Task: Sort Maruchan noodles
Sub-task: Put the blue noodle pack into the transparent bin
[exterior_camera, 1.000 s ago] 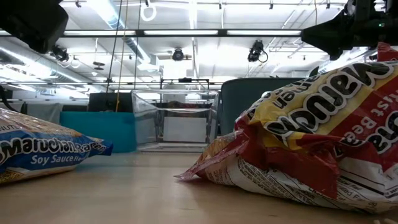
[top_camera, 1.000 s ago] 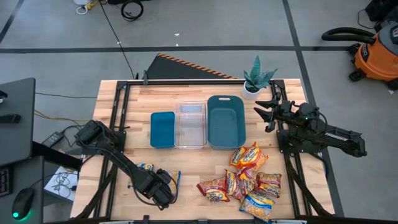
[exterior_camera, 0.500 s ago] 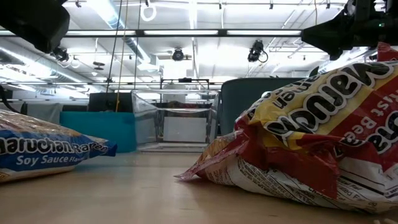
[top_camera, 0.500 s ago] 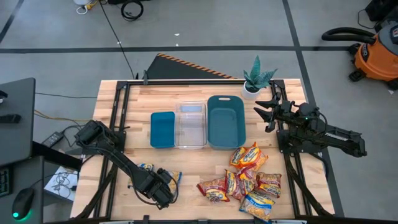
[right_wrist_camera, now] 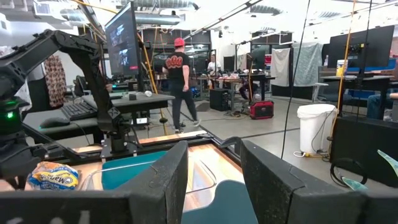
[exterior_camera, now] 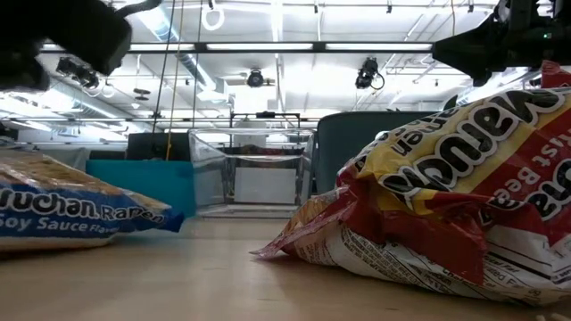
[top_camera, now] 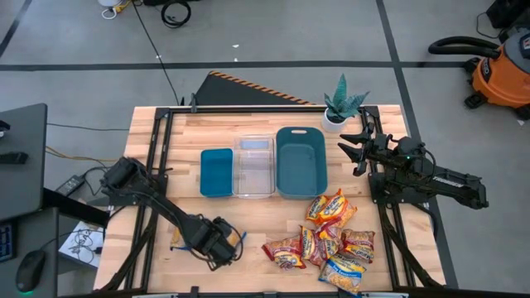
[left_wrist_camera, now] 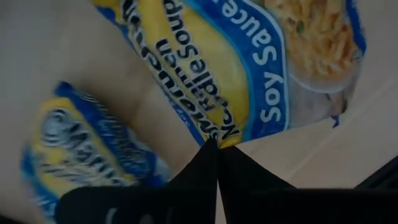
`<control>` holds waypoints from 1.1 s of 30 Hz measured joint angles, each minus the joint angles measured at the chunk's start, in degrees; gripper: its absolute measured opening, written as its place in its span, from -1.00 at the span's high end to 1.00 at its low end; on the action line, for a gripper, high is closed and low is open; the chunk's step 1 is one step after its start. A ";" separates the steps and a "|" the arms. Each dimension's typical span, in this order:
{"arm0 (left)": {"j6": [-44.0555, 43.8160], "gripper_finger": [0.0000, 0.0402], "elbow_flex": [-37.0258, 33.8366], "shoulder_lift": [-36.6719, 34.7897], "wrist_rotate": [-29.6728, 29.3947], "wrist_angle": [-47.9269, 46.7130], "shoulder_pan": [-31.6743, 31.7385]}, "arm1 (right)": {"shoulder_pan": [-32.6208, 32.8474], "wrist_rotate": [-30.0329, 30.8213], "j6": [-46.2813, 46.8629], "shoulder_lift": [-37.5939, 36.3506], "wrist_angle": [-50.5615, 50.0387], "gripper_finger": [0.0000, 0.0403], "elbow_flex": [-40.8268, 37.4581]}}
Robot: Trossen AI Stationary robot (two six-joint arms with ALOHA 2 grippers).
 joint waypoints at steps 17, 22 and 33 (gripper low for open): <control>19.27 0.97 20.36 -12.58 -18.70 -14.60 11.11 | 0.00 0.00 0.01 0.00 0.02 0.24 -0.01; 26.38 0.97 23.45 -13.90 -30.91 -14.26 15.12 | -0.02 0.02 0.02 0.00 0.00 0.24 0.00; 49.53 0.97 23.26 -8.39 -33.60 -12.77 30.84 | -0.01 0.00 0.02 0.00 0.02 0.24 -0.01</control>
